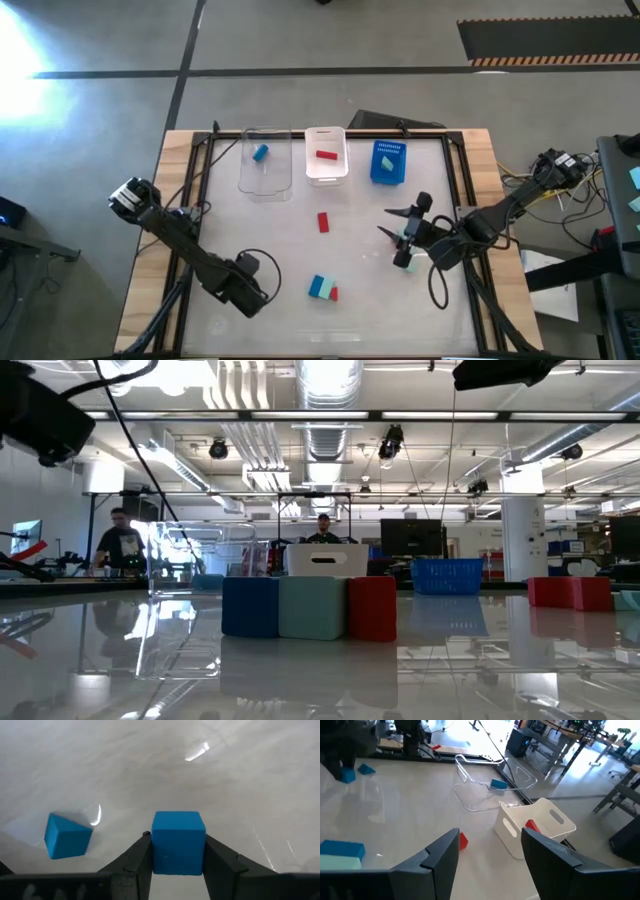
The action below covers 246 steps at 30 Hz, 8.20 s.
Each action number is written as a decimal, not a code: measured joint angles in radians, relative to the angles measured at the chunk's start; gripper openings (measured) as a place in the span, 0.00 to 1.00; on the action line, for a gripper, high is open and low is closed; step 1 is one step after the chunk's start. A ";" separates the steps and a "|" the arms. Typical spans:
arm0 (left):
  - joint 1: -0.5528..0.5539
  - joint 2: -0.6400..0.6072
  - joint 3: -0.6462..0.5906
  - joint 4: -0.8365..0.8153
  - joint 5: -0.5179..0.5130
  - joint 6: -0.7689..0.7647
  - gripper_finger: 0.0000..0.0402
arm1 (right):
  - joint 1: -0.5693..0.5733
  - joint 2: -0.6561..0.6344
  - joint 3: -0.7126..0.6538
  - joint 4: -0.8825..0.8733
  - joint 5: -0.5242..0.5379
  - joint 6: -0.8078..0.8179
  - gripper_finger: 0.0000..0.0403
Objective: Sort & place blocks by color
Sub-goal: Put the right blue block into the transparent bin, then put the right red block into the white bin
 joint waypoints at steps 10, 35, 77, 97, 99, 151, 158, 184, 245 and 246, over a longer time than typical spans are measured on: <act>0.092 -0.019 0.108 -0.004 -0.134 0.235 0.29 | -0.075 0.043 -0.057 0.291 -0.165 -0.246 0.50; 0.312 -0.062 0.144 -0.014 -0.223 0.626 0.29 | -0.212 -0.015 -0.213 0.525 -0.344 -0.327 0.47; 1.353 -0.016 0.165 0.065 -0.205 1.578 0.29 | -0.212 -0.028 -0.225 0.525 -0.341 -0.354 0.47; 1.352 0.005 0.078 0.170 -0.205 1.569 0.36 | -0.212 -0.028 -0.225 0.524 -0.341 -0.356 0.47; 1.352 0.005 0.078 0.177 -0.205 1.569 0.36 | -0.212 -0.028 -0.225 0.524 -0.341 -0.357 0.47; 0.664 -0.499 -0.207 0.678 -0.285 1.565 0.37 | -0.210 -0.028 -0.225 0.517 -0.342 -0.252 0.47; 0.502 -0.624 -0.423 1.015 -0.283 1.760 0.37 | -0.209 -0.027 -0.226 0.525 -0.361 -0.124 0.47; 0.492 -0.748 -0.589 1.256 -0.289 1.854 0.37 | -0.194 0.075 0.082 -0.236 -0.446 0.561 0.42; 0.488 -0.914 -0.666 1.229 -0.284 1.802 0.37 | -0.194 0.457 0.265 -0.779 -0.777 0.988 0.42; 0.488 -0.920 -0.671 1.228 -0.284 1.802 0.37 | -0.194 0.458 0.264 -0.777 -0.777 0.994 0.42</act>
